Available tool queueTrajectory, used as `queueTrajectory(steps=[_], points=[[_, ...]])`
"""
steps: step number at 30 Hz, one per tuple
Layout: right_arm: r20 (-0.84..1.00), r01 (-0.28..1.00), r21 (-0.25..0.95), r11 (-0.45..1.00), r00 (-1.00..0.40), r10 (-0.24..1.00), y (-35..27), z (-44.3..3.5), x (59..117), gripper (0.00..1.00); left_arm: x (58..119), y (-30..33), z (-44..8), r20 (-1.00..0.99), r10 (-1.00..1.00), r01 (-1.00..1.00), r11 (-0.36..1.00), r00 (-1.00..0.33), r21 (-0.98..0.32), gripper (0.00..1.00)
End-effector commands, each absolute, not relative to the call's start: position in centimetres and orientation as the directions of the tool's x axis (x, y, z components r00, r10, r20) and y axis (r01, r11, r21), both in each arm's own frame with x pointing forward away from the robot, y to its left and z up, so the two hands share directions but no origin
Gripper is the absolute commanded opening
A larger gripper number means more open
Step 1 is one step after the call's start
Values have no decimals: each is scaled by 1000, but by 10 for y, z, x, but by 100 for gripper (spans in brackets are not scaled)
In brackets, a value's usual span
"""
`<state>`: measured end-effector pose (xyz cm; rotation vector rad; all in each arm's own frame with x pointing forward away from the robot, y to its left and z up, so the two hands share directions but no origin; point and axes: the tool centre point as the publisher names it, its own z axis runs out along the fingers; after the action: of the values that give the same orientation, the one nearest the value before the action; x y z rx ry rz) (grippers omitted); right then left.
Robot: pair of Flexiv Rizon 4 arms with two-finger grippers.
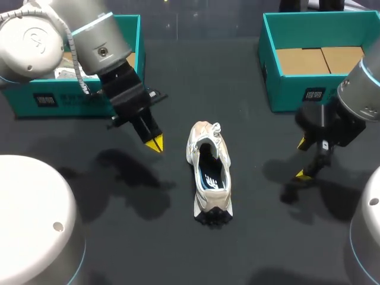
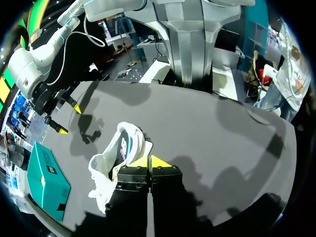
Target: Take the shoe out of the shoebox, open the shoe tongue, remove and reinsert the insole, then place the shoe into the shoebox
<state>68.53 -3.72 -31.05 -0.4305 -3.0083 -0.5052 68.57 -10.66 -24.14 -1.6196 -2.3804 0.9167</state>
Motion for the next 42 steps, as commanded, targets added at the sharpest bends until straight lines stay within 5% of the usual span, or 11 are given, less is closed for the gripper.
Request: queueTrajectory(steps=[1, 15, 42], points=[[100, 282, 320, 905, -959, 264, -42, -309, 680, 100, 681, -122, -251, -227, 896, 824, 218, -381, -523, 0], [100, 282, 320, 905, -959, 264, -42, -309, 680, 100, 688, -179, -270, -137, 973, 875, 99, -184, -474, 0], [100, 282, 320, 905, -959, 264, -42, -309, 680, 100, 679, -200, -305, 30, 999, 905, 24, -12, -424, 0]])
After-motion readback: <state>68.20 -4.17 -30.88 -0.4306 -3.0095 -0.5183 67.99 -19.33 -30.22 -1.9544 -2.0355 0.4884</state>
